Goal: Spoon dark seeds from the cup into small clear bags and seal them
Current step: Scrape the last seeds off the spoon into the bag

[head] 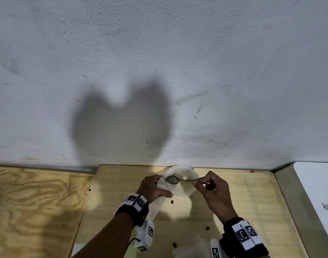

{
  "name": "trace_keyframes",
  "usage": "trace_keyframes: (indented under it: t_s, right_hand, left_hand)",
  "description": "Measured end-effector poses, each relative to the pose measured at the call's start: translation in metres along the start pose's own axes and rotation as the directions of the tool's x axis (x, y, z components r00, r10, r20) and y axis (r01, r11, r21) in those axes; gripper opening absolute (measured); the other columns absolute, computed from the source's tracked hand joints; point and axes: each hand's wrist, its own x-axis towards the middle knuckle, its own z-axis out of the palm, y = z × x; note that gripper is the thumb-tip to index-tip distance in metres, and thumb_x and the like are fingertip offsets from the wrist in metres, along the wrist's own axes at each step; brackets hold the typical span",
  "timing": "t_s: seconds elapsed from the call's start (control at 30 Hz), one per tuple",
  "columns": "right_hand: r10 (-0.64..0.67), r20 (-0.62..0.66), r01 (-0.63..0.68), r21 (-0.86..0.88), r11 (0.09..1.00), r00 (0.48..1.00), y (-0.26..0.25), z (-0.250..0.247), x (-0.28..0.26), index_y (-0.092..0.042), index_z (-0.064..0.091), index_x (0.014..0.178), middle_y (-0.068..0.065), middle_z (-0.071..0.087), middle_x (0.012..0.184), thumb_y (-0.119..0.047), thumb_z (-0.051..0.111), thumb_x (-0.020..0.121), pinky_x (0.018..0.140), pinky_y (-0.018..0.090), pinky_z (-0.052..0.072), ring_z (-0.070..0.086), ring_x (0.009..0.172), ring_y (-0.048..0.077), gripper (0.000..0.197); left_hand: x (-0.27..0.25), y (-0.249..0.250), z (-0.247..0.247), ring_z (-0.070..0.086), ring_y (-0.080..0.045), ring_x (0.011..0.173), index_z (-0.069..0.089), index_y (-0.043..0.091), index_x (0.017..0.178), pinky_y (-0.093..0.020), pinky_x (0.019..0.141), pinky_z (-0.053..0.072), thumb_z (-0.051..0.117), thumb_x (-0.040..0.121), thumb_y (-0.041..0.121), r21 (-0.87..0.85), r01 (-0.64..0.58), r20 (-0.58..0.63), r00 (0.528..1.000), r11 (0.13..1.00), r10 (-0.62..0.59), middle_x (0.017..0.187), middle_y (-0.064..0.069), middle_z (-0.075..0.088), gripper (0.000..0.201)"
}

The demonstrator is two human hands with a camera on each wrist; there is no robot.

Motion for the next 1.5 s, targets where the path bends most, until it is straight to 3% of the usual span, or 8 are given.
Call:
trace_keyframes:
  t_s: [0.13,0.23,0.43,0.6,0.83,1.13,1.33,1.5]
  right_hand:
    - [-0.039,-0.233,0.047,0.029,0.998,0.972,0.009,-0.016,0.003,-0.005,0.054,0.065,0.010,0.057,0.061,0.007,0.078,0.077,0.054,0.024,0.039,0.047,0.057,0.015,0.029]
    - [0.009,-0.328,-0.006,0.010,1.000,0.945,0.022,-0.017,0.000,-0.007,0.051,0.065,0.002,0.054,0.059,0.007,0.074,0.079,0.051,0.023,0.038,0.046,0.057,0.017,0.030]
    - [0.015,-0.305,-0.064,-0.149,0.987,0.952,0.050,0.009,-0.003,-0.013,0.054,0.066,-0.004,0.060,0.065,-0.004,0.076,0.083,0.049,0.018,0.036,0.041,0.050,0.009,0.030]
    - [0.053,-0.345,-0.099,-0.118,0.988,0.937,0.069,0.021,-0.002,-0.013,0.051,0.065,-0.004,0.060,0.066,-0.007,0.078,0.083,0.057,0.017,0.040,0.053,0.063,0.007,0.033]
    - [0.147,-0.305,-0.179,-0.080,0.981,0.941,0.075,0.025,-0.006,-0.010,0.048,0.064,0.008,0.059,0.065,-0.012,0.079,0.083,0.057,0.017,0.037,0.046,0.059,0.006,0.036]
    - [0.263,-0.315,-0.261,0.047,0.964,0.912,0.091,0.034,-0.019,-0.015,0.043,0.059,-0.013,0.046,0.055,-0.010,0.080,0.081,0.064,0.035,0.039,0.043,0.060,0.010,0.043]
    - [0.439,-0.322,-0.384,0.220,0.897,0.839,0.104,0.050,-0.027,-0.017,0.040,0.056,0.003,0.044,0.063,-0.010,0.082,0.078,0.068,0.036,0.039,0.044,0.066,0.018,0.048]
    - [0.548,-0.293,-0.460,0.320,0.828,0.783,0.105,0.055,-0.025,-0.019,0.040,0.055,0.006,0.037,0.063,-0.011,0.084,0.074,0.064,0.035,0.033,0.037,0.065,0.022,0.048]
  left_hand:
    - [0.003,0.003,-0.005,0.064,-0.009,0.090,0.068,0.026,0.096,-0.014,0.069,0.047,0.092,0.057,0.024,-0.085,0.051,0.019,0.999,0.995,-0.050,0.093,0.011,0.069,0.047]
    - [0.006,0.005,-0.008,0.068,-0.015,0.090,0.074,0.021,0.093,-0.030,0.079,0.056,0.093,0.043,0.033,-0.160,0.105,0.032,0.994,0.982,-0.101,0.091,0.004,0.073,0.055]
    - [0.010,0.002,-0.007,0.068,-0.015,0.094,0.075,0.020,0.095,-0.035,0.087,0.057,0.089,0.032,0.041,-0.207,0.122,0.052,0.992,0.971,-0.114,0.093,0.001,0.075,0.068]
    - [0.005,0.002,-0.005,0.064,-0.008,0.094,0.071,0.024,0.106,-0.018,0.071,0.048,0.093,0.054,0.028,-0.127,0.096,0.054,0.995,0.987,-0.090,0.098,0.009,0.071,0.056]
    - [0.000,0.003,-0.001,0.059,0.002,0.091,0.065,0.025,0.118,-0.008,0.067,0.042,0.092,0.056,0.028,-0.067,0.057,0.037,0.998,0.996,-0.055,0.102,0.015,0.066,0.068]
    - [0.004,0.003,0.001,0.062,-0.001,0.096,0.065,0.024,0.118,-0.013,0.072,0.045,0.092,0.053,0.031,-0.052,0.034,0.039,0.999,0.998,-0.032,0.106,0.013,0.067,0.071]
    - [0.000,0.001,0.013,0.065,-0.001,0.094,0.065,0.025,0.118,-0.020,0.081,0.056,0.094,0.039,0.033,-0.032,-0.025,0.007,1.000,0.999,0.025,0.104,0.015,0.069,0.083]
    - [-0.010,-0.006,0.031,0.057,-0.005,0.112,0.062,0.030,0.119,-0.023,0.093,0.051,0.089,0.040,0.037,0.055,-0.112,-0.028,0.993,0.992,0.113,0.122,0.015,0.060,0.084]
